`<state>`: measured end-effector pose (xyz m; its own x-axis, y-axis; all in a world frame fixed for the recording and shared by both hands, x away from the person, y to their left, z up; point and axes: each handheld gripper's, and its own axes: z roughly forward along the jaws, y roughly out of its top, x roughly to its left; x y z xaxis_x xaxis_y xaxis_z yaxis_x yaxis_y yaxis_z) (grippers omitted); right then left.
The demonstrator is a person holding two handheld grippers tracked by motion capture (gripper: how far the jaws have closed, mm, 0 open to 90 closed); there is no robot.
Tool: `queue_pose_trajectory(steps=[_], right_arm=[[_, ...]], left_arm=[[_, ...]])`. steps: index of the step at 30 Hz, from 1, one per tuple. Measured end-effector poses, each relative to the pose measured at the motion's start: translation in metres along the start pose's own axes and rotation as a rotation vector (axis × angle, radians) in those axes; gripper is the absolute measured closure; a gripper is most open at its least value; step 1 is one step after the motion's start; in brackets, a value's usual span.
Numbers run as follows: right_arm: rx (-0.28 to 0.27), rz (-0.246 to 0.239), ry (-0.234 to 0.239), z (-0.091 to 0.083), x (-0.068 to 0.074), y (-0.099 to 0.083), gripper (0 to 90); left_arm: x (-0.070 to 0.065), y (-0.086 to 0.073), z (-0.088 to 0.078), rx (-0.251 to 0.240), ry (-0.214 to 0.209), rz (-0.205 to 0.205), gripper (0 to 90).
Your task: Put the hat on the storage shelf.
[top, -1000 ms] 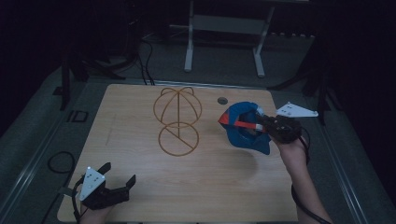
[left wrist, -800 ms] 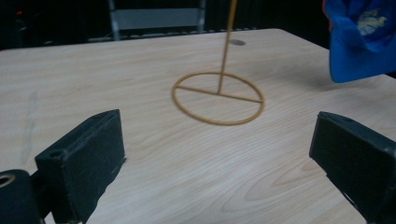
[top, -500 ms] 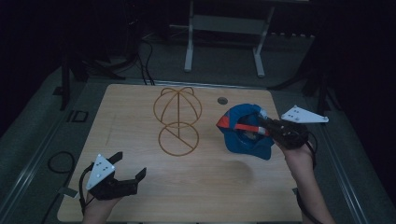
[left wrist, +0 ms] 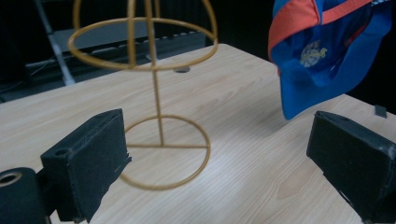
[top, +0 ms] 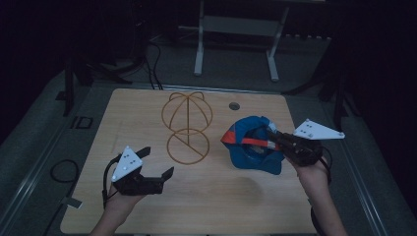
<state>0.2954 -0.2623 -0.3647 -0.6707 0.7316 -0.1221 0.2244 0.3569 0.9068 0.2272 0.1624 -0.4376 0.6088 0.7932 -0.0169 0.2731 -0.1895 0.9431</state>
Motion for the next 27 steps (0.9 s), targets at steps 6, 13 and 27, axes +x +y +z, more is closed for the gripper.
queue_pose_trajectory(steps=[6, 13, 27], right_arm=[[-0.012, -0.02, 0.014, -0.003, 0.01, 0.0, 86.3], [-0.016, -0.033, 0.04, -0.005, 0.019, 0.001, 86.2], [-0.028, -0.045, 0.081, -0.004, 0.03, 0.001, 86.2]], left_arm=[[-0.008, 0.018, 0.015, 0.004, -0.037, 0.027, 5.3], [-0.02, 0.039, 0.033, 0.013, -0.086, 0.078, 5.3], [-0.049, 0.077, 0.075, 0.021, -0.181, 0.153, 7.6]])
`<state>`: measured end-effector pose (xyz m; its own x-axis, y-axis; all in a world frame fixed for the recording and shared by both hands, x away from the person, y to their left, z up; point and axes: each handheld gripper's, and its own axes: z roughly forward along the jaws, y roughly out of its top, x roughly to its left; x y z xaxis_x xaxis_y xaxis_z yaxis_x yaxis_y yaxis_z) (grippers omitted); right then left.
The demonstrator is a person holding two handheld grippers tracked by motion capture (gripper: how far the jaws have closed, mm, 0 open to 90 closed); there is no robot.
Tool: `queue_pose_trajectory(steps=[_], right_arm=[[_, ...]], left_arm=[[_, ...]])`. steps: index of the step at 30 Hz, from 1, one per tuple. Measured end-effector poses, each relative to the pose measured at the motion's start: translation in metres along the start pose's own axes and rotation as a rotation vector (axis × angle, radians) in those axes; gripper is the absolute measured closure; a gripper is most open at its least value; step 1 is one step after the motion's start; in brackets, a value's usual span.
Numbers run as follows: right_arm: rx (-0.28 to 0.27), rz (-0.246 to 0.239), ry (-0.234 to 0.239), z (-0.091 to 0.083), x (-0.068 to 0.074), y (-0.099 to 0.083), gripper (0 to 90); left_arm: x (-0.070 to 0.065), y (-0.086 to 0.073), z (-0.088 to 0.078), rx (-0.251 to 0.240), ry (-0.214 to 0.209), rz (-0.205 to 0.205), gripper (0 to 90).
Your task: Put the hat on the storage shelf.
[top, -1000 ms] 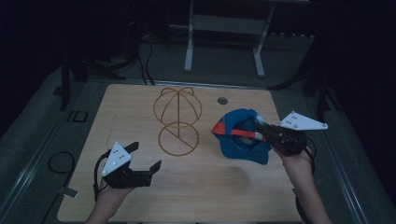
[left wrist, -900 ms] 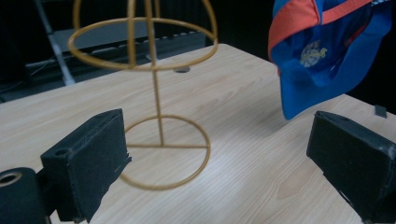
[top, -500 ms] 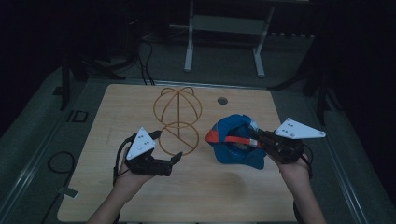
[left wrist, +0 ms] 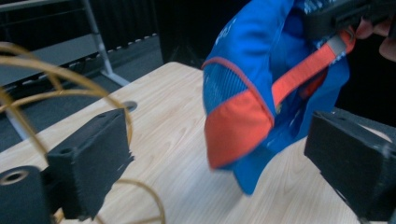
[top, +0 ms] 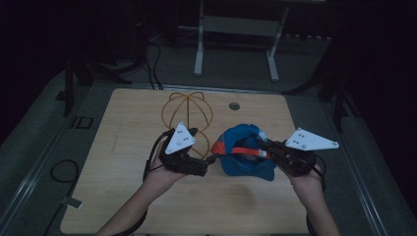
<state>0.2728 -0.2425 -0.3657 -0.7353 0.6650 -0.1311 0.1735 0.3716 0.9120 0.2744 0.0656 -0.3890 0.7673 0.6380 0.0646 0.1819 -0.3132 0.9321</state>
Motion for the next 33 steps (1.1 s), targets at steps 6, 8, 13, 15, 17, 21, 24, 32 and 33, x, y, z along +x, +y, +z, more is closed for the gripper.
queue_pose_trajectory(steps=[6, 8, 13, 15, 17, 21, 24, 32, 33], right_arm=[[-0.001, -0.004, 0.009, 0.0, 0.002, 0.0, 86.2], [-0.003, -0.004, 0.012, 0.0, 0.003, 0.0, 86.2], [-0.007, -0.01, 0.022, -0.002, 0.006, 0.0, 86.2], [-0.007, -0.013, 0.024, -0.002, 0.006, 0.0, 86.2], [-0.009, -0.012, 0.027, -0.002, 0.007, 0.001, 86.2], [-0.011, -0.02, 0.03, -0.003, 0.009, 0.001, 86.2], [-0.008, -0.023, 0.031, -0.002, 0.01, 0.001, 86.2], [-0.004, -0.021, 0.024, 0.0, 0.011, 0.001, 86.2], [-0.001, -0.023, 0.022, 0.001, 0.011, 0.0, 86.2]], left_arm=[[-0.008, 0.011, 0.021, -0.001, -0.03, 0.015, 11.7], [-0.01, 0.014, 0.027, -0.003, -0.036, 0.014, 14.2], [-0.012, 0.021, 0.038, 0.013, -0.064, 0.024, 17.6], [-0.013, 0.023, 0.042, 0.022, -0.065, 0.027, 19.9], [-0.014, 0.024, 0.047, 0.042, -0.065, 0.033, 21.6], [-0.014, 0.025, 0.053, 0.061, -0.064, 0.029, 33.5], [-0.015, 0.025, 0.057, 0.071, -0.056, 0.026, 43.4], [-0.019, 0.028, 0.062, 0.104, -0.008, 0.035, 73.6], [-0.02, 0.028, 0.063, 0.109, 0.001, 0.035, 78.0]])
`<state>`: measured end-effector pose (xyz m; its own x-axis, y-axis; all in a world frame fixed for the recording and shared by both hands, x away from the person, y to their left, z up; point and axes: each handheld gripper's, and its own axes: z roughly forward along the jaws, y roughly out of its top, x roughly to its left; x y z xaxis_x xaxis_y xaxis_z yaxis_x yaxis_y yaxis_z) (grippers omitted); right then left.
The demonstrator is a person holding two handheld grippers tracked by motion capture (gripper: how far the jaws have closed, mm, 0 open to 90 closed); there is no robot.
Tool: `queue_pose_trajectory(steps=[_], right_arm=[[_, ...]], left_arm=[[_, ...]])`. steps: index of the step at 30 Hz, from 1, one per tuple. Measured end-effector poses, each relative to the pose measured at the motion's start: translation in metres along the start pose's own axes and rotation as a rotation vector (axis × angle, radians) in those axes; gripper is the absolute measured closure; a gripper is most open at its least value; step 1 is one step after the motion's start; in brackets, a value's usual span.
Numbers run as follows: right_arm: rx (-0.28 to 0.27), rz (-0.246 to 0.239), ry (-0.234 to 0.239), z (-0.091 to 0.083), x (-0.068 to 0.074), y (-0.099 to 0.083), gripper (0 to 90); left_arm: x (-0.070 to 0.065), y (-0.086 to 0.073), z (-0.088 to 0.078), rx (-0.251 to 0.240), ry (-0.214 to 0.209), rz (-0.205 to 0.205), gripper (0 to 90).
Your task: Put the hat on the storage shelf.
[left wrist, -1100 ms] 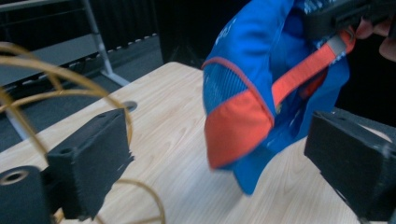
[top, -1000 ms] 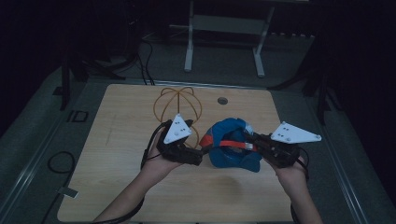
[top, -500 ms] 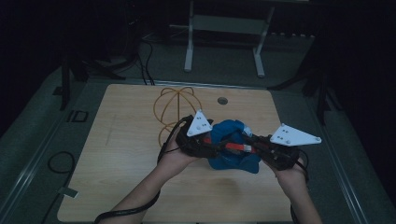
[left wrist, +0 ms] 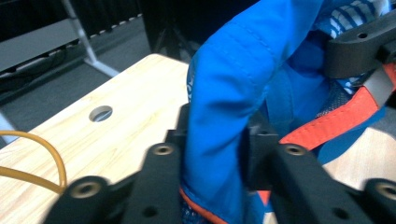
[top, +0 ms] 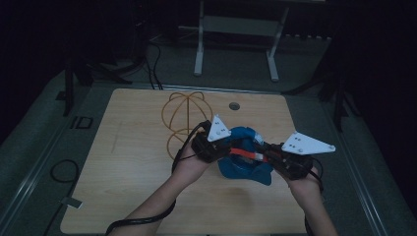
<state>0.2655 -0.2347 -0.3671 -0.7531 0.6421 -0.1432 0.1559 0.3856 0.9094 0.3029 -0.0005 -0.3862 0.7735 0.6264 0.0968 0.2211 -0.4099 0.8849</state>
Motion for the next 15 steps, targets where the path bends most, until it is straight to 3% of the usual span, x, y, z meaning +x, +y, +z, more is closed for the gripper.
queue_pose_trajectory(steps=[3, 15], right_arm=[[0.004, 0.001, -0.003, 0.002, 0.001, -0.002, 86.1], [-0.019, 0.069, 0.006, -0.003, -0.003, -0.01, 84.5]], left_arm=[[-0.003, 0.001, 0.002, 0.01, 0.02, -0.002, 87.0], [-0.014, 0.013, -0.001, -0.026, 0.059, 0.036, 88.6]])
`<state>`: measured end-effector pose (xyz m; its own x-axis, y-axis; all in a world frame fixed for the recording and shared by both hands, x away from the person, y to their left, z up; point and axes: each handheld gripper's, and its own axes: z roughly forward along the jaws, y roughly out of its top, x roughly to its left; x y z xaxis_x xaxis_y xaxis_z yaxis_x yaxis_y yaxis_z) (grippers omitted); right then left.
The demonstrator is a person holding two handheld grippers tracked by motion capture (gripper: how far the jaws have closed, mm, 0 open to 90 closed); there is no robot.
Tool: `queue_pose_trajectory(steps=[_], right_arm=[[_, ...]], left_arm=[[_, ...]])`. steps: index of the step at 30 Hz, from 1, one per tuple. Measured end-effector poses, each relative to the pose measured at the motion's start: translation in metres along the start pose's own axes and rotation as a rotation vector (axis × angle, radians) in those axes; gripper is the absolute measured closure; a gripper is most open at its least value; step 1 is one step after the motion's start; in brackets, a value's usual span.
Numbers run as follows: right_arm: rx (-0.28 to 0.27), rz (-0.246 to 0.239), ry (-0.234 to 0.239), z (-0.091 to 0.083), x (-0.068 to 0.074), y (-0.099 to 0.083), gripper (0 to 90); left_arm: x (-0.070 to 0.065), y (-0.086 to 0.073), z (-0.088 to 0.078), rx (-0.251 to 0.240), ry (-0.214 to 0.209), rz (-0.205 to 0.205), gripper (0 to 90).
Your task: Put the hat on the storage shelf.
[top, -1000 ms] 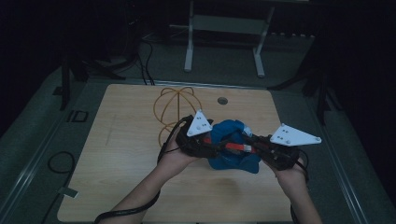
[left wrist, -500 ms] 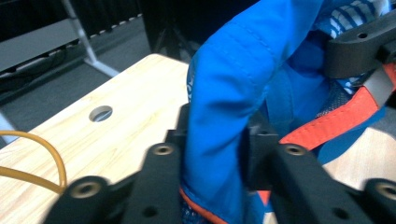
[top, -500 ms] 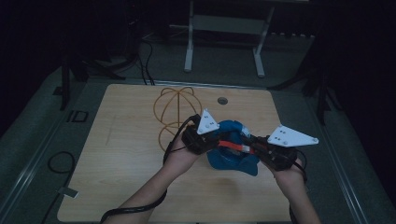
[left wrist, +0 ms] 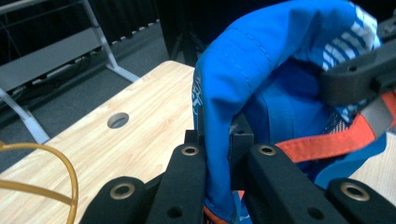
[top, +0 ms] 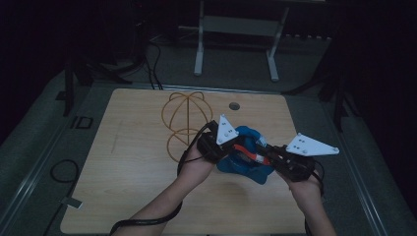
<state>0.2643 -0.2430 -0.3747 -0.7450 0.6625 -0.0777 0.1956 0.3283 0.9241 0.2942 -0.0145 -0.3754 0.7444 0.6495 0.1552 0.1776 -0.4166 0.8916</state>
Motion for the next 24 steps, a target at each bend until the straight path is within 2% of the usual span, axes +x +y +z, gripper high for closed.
queue_pose_trajectory(steps=[7, 13, 16, 17, 18, 20, 22, 23, 24], right_arm=[[-0.022, 0.026, -0.015, -0.008, -0.001, -0.004, 80.3], [-0.053, 0.031, -0.004, -0.019, 0.004, -0.004, 66.4], [-0.07, 0.018, 0.006, -0.027, 0.007, -0.003, 58.1], [-0.077, 0.016, 0.011, -0.03, 0.008, -0.003, 56.3], [-0.081, 0.013, 0.011, -0.033, 0.01, -0.004, 55.7], [-0.084, -0.001, 0.019, -0.038, 0.011, -0.004, 53.6], [-0.082, -0.009, 0.019, -0.04, 0.012, -0.005, 53.1], [-0.082, -0.015, 0.021, -0.042, 0.012, -0.006, 52.4], [-0.081, -0.013, 0.025, -0.046, 0.011, -0.009, 52.4]], left_arm=[[-0.003, 0.009, -0.004, -0.019, 0.008, 0.022, 88.7], [-0.004, 0.014, -0.008, -0.046, -0.006, 0.037, 88.7], [-0.005, 0.014, -0.01, -0.056, -0.016, 0.056, 88.7], [-0.005, 0.014, -0.011, -0.061, -0.031, 0.061, 88.7], [-0.004, 0.013, -0.012, -0.067, -0.028, 0.076, 88.7], [-0.002, 0.011, -0.014, -0.077, -0.049, 0.092, 88.7], [-0.001, 0.01, -0.015, -0.082, -0.047, 0.091, 88.6], [0.003, 0.008, -0.017, -0.092, -0.072, 0.1, 88.6], [0.005, 0.006, -0.018, -0.096, -0.075, 0.102, 88.6]])
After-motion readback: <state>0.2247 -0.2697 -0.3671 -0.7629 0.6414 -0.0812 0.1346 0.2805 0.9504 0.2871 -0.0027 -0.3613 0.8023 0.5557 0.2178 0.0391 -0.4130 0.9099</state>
